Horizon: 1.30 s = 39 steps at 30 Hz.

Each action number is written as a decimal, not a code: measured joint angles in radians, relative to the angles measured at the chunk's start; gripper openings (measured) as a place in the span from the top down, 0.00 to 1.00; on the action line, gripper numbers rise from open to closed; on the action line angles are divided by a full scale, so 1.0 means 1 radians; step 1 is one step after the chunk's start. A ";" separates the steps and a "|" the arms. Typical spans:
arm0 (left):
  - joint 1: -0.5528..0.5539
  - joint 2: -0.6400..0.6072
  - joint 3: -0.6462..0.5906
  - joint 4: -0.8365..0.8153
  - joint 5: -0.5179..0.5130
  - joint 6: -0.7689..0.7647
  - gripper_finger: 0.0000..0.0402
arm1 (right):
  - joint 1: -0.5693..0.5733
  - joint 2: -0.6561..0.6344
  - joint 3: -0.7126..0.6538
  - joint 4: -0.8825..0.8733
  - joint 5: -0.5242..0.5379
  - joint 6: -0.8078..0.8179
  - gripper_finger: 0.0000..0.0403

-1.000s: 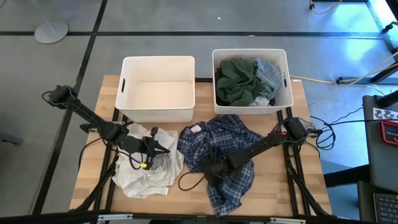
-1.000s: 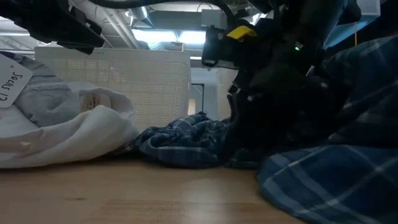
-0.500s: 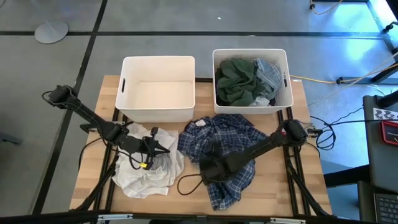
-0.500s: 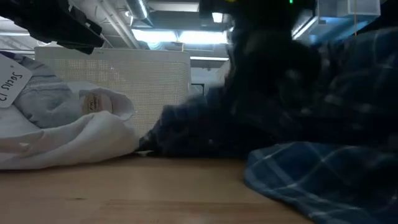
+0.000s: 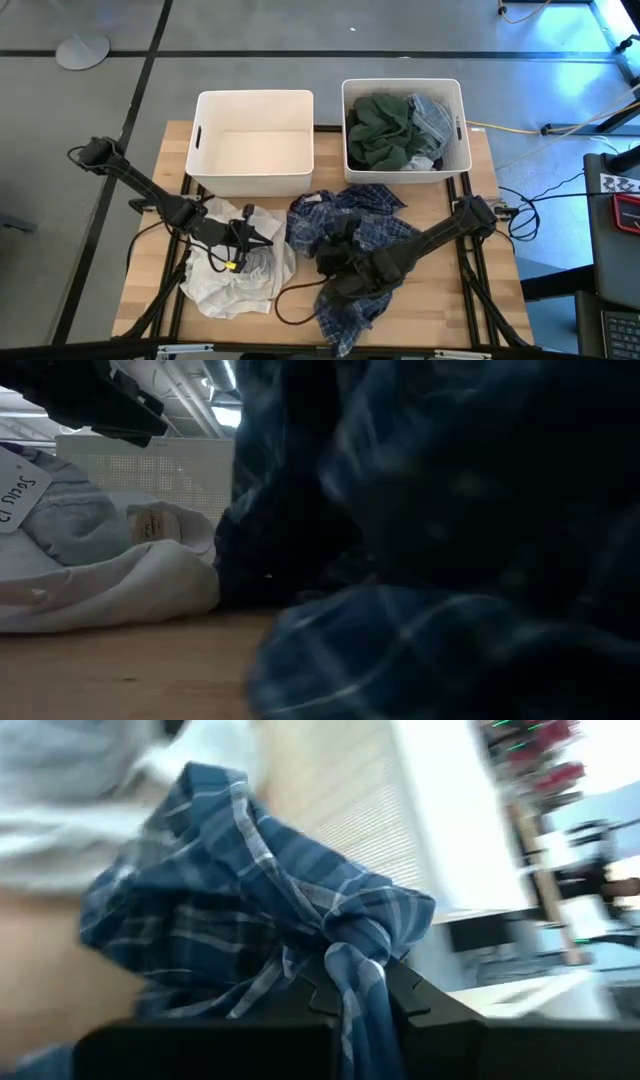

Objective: Sort clothes
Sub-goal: Put the dark blue patterned shirt into the right white bin

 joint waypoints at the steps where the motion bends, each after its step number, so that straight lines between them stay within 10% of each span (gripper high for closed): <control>1: 0.000 0.000 0.000 0.000 0.000 0.000 1.00 | 0.000 0.000 0.033 -0.025 0.034 -0.001 0.96; 13: 0.000 0.000 0.000 -0.005 0.000 0.000 1.00 | 0.024 -0.005 0.280 -0.389 0.228 0.242 0.96; 32: 0.006 -0.001 0.000 0.000 0.000 0.010 1.00 | -0.025 -0.006 -0.473 -0.232 -0.337 0.652 0.95; 39: 0.006 -0.001 0.000 -0.003 0.000 0.008 1.00 | -0.040 -0.005 -0.610 -0.223 -0.352 0.753 0.87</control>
